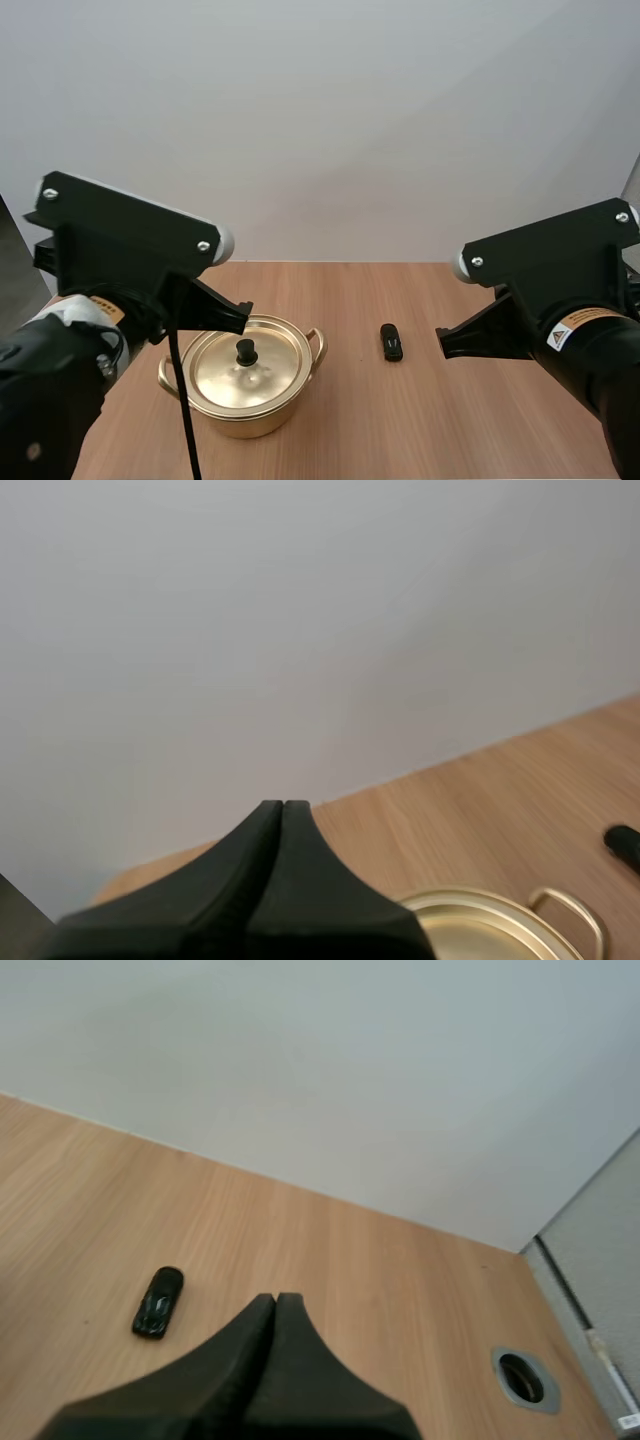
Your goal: Open the pot, put the car inside, and close it
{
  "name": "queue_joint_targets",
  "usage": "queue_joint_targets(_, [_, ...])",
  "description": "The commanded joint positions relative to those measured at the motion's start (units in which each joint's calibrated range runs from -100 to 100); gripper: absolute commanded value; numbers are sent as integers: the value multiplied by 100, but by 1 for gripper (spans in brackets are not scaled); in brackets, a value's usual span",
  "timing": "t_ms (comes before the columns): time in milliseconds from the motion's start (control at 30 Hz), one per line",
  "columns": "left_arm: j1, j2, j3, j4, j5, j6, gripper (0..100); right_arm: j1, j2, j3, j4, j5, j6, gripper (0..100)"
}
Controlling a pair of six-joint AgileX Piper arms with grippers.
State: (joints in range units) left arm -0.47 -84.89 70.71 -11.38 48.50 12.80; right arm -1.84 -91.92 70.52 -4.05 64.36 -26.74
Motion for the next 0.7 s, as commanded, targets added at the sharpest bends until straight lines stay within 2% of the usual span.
queue_joint_targets(0, [56,541,-55,-1239,2416,1741,0,3,-11,-1,2752,167,-2093,0])
queue_joint_targets(133, [187,1012,-84,-1938,1490,2329,0,3,-11,-1,2752,546,-2093,0])
queue_joint_targets(200, [255,1164,-84,-2168,1169,2344,0,3,-11,-1,2752,694,-2093,0])
queue_joint_targets(367, [436,1546,-84,-2223,1303,2344,0,3,-11,-1,2741,779,-2061,0])
queue_joint_targets(467, [467,1703,-84,-2223,1420,2344,1,3,-11,-1,2741,779,-2061,0])
queue_joint_targets(533, [467,1813,-124,-2223,1723,2344,12,3,-11,-1,2741,779,-2061,0])
queue_joint_targets(667, [467,2052,-256,-2120,2485,2187,50,3,-11,-1,2741,779,-2061,0])
